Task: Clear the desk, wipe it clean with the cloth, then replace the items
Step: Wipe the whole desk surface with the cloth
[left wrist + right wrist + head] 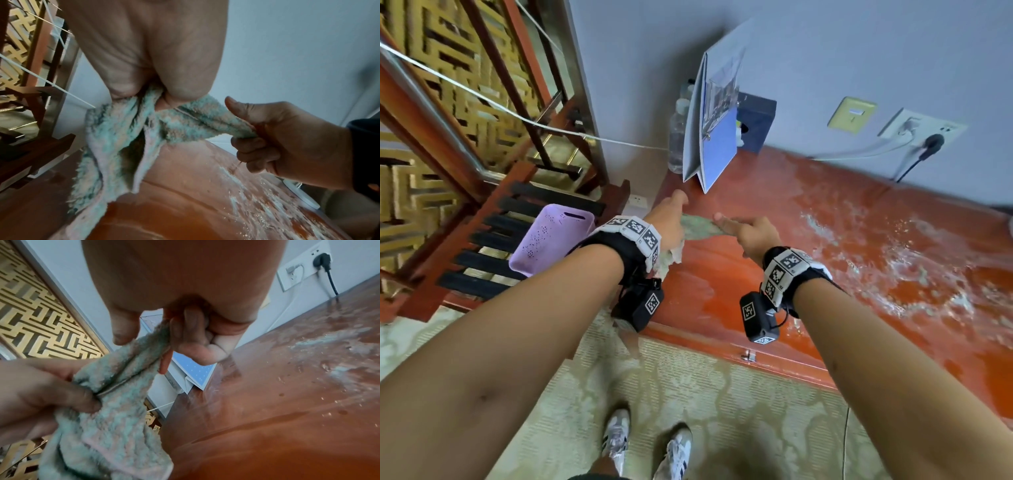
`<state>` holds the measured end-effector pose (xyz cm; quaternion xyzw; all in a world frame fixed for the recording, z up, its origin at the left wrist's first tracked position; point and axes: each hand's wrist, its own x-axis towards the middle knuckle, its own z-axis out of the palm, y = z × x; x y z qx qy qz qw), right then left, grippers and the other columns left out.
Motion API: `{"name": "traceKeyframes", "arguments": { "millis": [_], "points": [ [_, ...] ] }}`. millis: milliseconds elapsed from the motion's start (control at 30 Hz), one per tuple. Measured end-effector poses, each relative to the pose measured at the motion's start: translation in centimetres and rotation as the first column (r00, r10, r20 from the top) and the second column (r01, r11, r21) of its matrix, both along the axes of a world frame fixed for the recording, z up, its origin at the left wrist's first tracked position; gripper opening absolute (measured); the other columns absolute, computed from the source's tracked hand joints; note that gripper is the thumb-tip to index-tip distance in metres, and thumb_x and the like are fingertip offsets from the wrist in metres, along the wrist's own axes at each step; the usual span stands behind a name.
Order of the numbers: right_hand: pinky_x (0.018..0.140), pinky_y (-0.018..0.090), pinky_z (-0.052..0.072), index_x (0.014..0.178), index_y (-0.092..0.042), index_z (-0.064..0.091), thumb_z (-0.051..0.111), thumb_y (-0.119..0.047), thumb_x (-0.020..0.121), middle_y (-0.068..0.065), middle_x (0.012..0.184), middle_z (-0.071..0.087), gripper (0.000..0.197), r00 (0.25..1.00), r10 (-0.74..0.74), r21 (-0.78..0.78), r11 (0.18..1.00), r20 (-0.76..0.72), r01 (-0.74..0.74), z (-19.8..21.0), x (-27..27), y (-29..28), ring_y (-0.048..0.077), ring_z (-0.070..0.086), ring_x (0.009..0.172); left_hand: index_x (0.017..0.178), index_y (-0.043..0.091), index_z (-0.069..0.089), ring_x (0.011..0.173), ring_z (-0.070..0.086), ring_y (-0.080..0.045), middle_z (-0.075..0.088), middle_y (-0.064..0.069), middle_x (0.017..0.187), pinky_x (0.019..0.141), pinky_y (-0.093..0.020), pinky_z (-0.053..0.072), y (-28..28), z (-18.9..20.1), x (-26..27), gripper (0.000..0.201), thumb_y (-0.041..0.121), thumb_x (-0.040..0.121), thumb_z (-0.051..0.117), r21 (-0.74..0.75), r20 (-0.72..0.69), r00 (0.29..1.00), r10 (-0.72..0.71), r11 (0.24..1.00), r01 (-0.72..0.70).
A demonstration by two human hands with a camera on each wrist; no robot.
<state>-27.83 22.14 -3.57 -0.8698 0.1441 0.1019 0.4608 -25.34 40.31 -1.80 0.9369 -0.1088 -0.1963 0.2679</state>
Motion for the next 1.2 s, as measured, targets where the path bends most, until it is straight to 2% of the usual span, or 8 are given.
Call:
{"name": "traceKeyframes", "arguments": {
  "millis": [200,333,500,600,700,833,1033,1200],
  "points": [
    [0.048,0.019,0.043,0.098,-0.028,0.07,0.071,-0.024,0.082,-0.011,0.093,0.073,0.017,0.994,-0.089,0.101,0.991,0.07,0.082,2.1,0.2,0.0,0.018,0.067,0.081,0.097,0.005,0.064,0.084,0.052,-0.023,0.057,-0.009,0.101,0.07,-0.022,0.035,1.3,1.5,1.5,0.014,0.005,0.083,0.064,-0.026,0.194,0.979,0.057,0.998,-0.052],
    [0.068,0.027,0.051,0.101,-0.015,0.073,0.061,-0.045,0.09,0.007,0.092,0.072,0.034,0.988,-0.061,-0.188,0.978,0.141,0.088,2.9,-0.8,-0.1,0.024,0.065,0.079,0.078,0.005,0.066,0.068,0.046,-0.02,0.054,-0.004,0.071,0.059,-0.025,0.033,1.6,2.9,1.7,0.024,0.028,0.082,0.074,-0.067,0.109,0.993,-0.033,0.997,0.04],
    [0.057,0.029,0.041,0.069,-0.008,0.06,0.056,-0.062,0.087,0.009,0.07,0.058,0.057,0.979,-0.173,-0.237,0.952,0.105,0.193,4.4,-1.9,-0.3,0.025,0.055,0.068,0.057,0.019,0.044,0.057,0.041,-0.019,0.041,0.0,0.057,0.052,-0.027,0.028,0.5,3.3,0.4,0.042,0.032,0.097,0.051,-0.074,0.027,0.998,-0.057,0.996,0.059],
    [0.054,0.026,0.039,0.071,-0.015,0.05,0.073,-0.065,0.07,0.002,0.068,0.055,0.055,0.977,-0.159,-0.151,0.972,0.14,0.18,5.3,-2.9,-0.3,0.018,0.05,0.061,0.061,0.015,0.044,0.064,0.045,-0.023,0.043,-0.001,0.06,0.052,-0.027,0.031,0.0,3.8,0.0,0.038,0.027,0.096,0.053,-0.079,0.019,0.996,-0.087,0.993,0.088],
    [0.066,0.028,0.05,0.094,-0.01,0.057,0.086,-0.041,0.068,0.002,0.089,0.067,0.05,0.986,-0.114,-0.143,0.981,0.124,0.132,6.0,-3.9,-0.5,0.019,0.063,0.08,0.073,0.008,0.051,0.067,0.044,-0.023,0.045,-0.007,0.068,0.052,-0.026,0.031,-0.3,4.2,0.0,0.028,0.025,0.088,0.066,-0.077,0.049,0.994,-0.101,0.991,0.105],
    [0.064,0.029,0.049,0.109,-0.015,0.053,0.062,0.001,0.076,0.007,0.098,0.063,0.037,0.982,-0.124,-0.164,0.975,0.145,0.147,5.7,-5.0,-0.7,0.028,0.061,0.091,0.075,0.012,0.045,0.065,0.045,-0.019,0.045,0.0,0.07,0.053,-0.027,0.031,-0.4,4.4,-0.7,0.041,0.025,0.071,0.083,-0.079,0.067,0.991,-0.116,0.99,0.121],
    [0.062,0.028,0.046,0.116,-0.017,0.058,0.041,0.0,0.083,0.007,0.103,0.059,0.041,0.967,-0.23,-0.156,0.957,0.106,0.245,5.1,-5.7,-1.7,0.025,0.056,0.085,0.123,0.006,0.048,0.106,0.055,-0.028,0.054,-0.008,0.12,0.074,-0.029,0.041,-0.3,3.8,-1.2,0.072,0.023,0.065,0.086,-0.038,0.015,0.987,-0.162,0.986,0.163],
    [0.072,0.031,0.049,0.104,-0.013,0.058,0.045,-0.01,0.089,0.011,0.102,0.062,0.02,0.963,-0.267,-0.301,0.92,-0.017,0.25,3.4,-5.7,-2.6,0.027,0.056,0.088,0.122,0.0,0.054,0.103,0.058,-0.028,0.06,-0.014,0.118,0.077,-0.03,0.043,-0.1,2.9,-1.4,0.075,0.046,0.068,0.081,0.081,-0.012,0.987,-0.161,0.984,0.162]
  ]
}}
